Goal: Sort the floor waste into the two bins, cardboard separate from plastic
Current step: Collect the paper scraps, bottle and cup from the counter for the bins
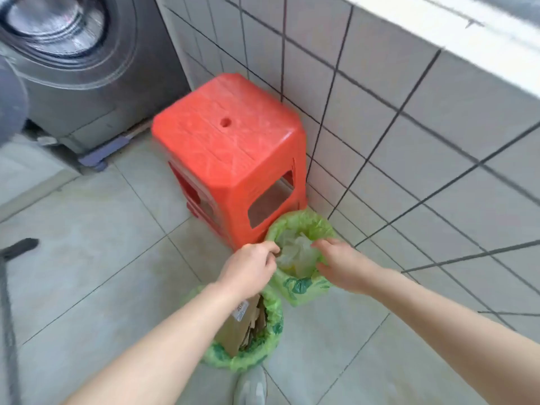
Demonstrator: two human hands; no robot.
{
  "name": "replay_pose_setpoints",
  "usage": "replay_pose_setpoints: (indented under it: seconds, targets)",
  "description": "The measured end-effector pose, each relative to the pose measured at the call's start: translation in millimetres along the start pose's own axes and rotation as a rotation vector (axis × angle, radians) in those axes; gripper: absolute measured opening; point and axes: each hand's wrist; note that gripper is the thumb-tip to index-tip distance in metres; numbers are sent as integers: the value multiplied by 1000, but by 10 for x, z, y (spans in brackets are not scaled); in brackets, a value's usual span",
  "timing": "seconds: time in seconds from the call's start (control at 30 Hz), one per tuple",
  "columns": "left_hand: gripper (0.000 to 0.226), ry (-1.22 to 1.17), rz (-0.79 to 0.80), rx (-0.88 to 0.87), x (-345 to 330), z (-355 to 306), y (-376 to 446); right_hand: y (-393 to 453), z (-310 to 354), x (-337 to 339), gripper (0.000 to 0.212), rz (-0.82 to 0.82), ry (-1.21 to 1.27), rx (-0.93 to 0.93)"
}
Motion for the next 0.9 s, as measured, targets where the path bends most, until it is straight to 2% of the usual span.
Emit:
replay_pose_setpoints:
  seconds: [0.2,0.37,0.57,0.73,0.9]
  targets:
    - [19,-365,-217,246,1015,-175,-1305,-1110,1111,607,44,-23,138,125]
    - [22,-499,-392,366,1695,-378,-2478,-2015,2078,879,36,-134,297,266]
    - [23,-652,-571,534,2140,-519,-3837,-2972,3074,1049,32,-131,434,374]
    - [28,-796,-698,695,2290,-375,-4632,-3272,3779,1032,32,-64,384,490]
    - [24,-775,-740,772,2623,253,-4947,-3060,4549,911,32,-16,298,561]
Point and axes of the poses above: each hand's wrist, its own y-axis towards the middle knuckle, its own x-axis out of the back of the hand, z = x × y, and after that the axes turned 12 degrees about y, right-handed
